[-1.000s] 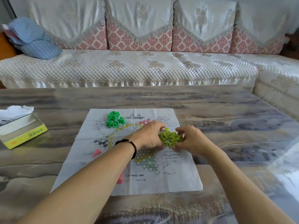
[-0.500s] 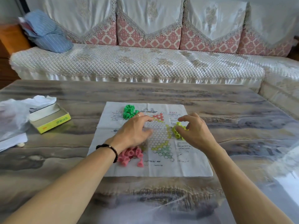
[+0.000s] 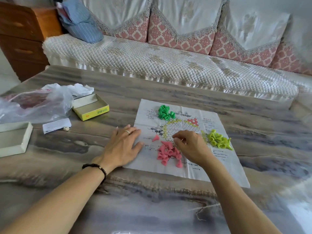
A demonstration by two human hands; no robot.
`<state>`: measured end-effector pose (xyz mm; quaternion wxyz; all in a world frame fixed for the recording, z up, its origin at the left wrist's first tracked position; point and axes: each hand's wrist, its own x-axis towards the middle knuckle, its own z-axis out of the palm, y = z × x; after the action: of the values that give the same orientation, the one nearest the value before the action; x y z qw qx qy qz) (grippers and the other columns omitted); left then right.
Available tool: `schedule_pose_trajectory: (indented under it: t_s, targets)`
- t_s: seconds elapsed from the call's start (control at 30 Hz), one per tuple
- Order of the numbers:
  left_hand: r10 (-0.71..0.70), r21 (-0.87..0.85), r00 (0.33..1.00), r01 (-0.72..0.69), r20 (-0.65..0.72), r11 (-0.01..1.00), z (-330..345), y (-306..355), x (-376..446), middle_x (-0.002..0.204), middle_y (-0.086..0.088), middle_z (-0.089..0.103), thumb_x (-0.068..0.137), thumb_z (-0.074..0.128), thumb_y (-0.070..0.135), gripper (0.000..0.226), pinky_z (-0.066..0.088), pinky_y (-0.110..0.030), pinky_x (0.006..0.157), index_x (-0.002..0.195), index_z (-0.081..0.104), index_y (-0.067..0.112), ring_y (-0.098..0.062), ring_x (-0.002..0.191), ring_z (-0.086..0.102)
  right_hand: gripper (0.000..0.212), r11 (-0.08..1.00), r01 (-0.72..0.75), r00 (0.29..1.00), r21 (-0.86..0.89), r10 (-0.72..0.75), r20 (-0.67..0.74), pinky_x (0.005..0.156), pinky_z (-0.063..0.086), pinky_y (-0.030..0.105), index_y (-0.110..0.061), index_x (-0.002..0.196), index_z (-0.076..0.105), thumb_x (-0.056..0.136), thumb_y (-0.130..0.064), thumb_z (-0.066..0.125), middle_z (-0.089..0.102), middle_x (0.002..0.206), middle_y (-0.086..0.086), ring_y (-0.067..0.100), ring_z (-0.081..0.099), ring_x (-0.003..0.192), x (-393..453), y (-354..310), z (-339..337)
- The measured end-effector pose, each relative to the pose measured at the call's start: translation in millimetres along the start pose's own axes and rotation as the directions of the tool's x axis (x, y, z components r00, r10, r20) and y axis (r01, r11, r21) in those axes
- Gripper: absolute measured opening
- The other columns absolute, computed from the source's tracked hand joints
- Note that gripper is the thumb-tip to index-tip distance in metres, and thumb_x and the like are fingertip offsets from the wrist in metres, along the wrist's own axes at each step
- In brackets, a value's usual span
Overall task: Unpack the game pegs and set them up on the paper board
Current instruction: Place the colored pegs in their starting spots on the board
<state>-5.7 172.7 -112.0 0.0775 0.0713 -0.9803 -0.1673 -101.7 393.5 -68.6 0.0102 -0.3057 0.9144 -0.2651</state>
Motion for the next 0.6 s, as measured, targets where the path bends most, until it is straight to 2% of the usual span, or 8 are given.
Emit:
schedule_pose_trajectory:
  t_s: [0.07,0.17,0.3,0.4,0.5,0.6]
  targets:
    - [0.009,0.009,1.000,-0.009,-0.018,1.000,0.9,-1.8,0.9,0.151,-0.001,0.041,0.073,0.009,0.064,0.090,0.013,-0.043,0.116,0.140,0.048,0.017,-0.021,0.145,0.026,0.022,1.000,0.012,0.999,-0.018,-0.011,0.050,0.064,0.039,0.006,-0.015,0.106,0.071,0.092,-0.023,0.055,0.069,0.096,-0.005,0.006,0.062,0.083,3.1,-1.7,2.4]
    - [0.005,0.005,0.999,-0.005,-0.032,1.000,4.5,-4.4,2.9,0.151,0.000,0.041,0.073,0.008,0.065,0.090,0.012,-0.041,0.116,0.139,0.048,0.019,-0.019,0.145,0.025,0.026,0.999,0.045,0.989,-0.026,-0.041,0.140,0.064,0.041,0.009,-0.017,0.111,0.070,0.090,-0.030,0.062,0.068,0.094,-0.007,-0.001,0.058,0.076,8.6,-3.7,3.3]
    - [0.010,0.011,0.999,-0.009,-0.051,1.000,7.9,-7.8,5.2,0.149,0.002,0.043,0.077,0.013,0.065,0.084,0.015,-0.040,0.116,0.138,0.050,0.019,-0.019,0.144,0.027,0.021,0.999,0.053,0.976,-0.004,-0.051,0.212,0.067,0.055,0.021,-0.017,0.103,0.073,0.084,-0.022,0.067,0.069,0.086,-0.008,0.003,0.064,0.075,14.3,-6.3,5.7]
    - [0.020,0.017,0.998,-0.019,-0.061,1.000,8.5,-8.4,5.7,0.146,0.000,0.046,0.075,0.012,0.065,0.086,0.018,-0.042,0.115,0.135,0.052,0.018,-0.020,0.142,0.030,0.020,0.998,0.054,0.964,0.017,-0.056,0.258,0.066,0.057,0.024,-0.017,0.101,0.073,0.082,-0.018,0.069,0.070,0.081,-0.007,0.008,0.066,0.071,15.6,-9.1,6.2]
    - [0.018,0.018,0.998,-0.017,-0.061,1.000,9.0,-8.5,5.9,0.145,0.000,0.046,0.082,0.024,0.062,0.074,0.018,-0.043,0.115,0.135,0.052,0.017,-0.020,0.142,0.030,0.015,0.998,0.031,0.949,0.063,-0.049,0.312,0.058,0.049,0.018,-0.014,0.096,0.073,0.081,-0.015,0.072,0.067,0.074,-0.008,0.000,0.060,0.061,18.5,-9.7,4.4]
    - [0.024,0.025,0.998,-0.023,-0.066,0.999,9.2,-7.8,5.2,0.144,-0.001,0.047,0.083,0.032,0.057,0.067,0.019,-0.044,0.114,0.133,0.053,0.017,-0.021,0.141,0.030,0.011,0.990,-0.021,0.940,0.136,-0.027,0.341,0.060,0.052,0.022,-0.009,0.091,0.068,0.081,-0.010,0.073,0.066,0.075,-0.001,0.004,0.060,0.061,20.5,-8.6,2.7]
